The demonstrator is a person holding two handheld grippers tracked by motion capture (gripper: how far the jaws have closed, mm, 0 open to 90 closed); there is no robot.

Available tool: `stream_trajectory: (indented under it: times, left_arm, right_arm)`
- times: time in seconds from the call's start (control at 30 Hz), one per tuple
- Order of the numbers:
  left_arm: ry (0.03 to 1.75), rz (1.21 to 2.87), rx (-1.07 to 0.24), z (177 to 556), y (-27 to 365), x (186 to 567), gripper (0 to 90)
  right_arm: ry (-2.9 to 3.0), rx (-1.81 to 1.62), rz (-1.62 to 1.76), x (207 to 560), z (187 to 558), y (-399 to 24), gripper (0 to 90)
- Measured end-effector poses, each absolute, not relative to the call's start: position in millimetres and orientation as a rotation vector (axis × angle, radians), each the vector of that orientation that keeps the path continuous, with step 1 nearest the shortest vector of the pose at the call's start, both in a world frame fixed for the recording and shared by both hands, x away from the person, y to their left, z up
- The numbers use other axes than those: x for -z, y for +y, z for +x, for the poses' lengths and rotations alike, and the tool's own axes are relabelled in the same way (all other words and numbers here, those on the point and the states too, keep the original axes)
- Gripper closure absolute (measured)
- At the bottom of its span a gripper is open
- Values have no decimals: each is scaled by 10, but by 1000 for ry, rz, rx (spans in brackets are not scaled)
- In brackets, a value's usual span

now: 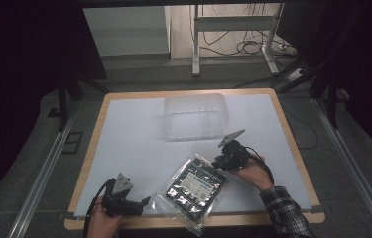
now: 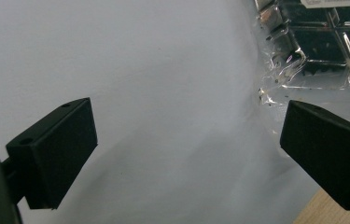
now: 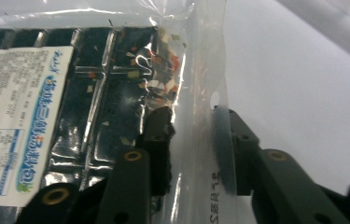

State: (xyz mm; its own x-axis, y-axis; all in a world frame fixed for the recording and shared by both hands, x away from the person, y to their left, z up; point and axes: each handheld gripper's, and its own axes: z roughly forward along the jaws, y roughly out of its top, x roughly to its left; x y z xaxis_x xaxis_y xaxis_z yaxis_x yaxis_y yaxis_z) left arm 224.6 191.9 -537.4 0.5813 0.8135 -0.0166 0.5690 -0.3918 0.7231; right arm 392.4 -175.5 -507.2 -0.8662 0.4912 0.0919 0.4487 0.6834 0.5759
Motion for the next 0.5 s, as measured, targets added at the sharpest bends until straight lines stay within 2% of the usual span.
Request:
stream_trajectory:
  times: [0.13, 0.17, 0.27, 0.5]
  left_arm:
    - [1088, 2119, -449, 2247, 1911, 5374, 34]
    - [1087, 2114, -446, 2247, 1914, 5373, 33]
    - [1090, 2110, -449, 2244, 1918, 5370, 33]
    - [1106, 2074, -454, 2244, 1948, 5353, 30]
  right_arm:
    - [2848, -937, 795, 5082, 3927, -1749, 779]
    - [2848, -922, 813, 5093, 3928, -1746, 834]
    - [2846, -927, 832, 5092, 3936, -1763, 874]
    - [2850, -941, 860, 5014, 3928, -1786, 887]
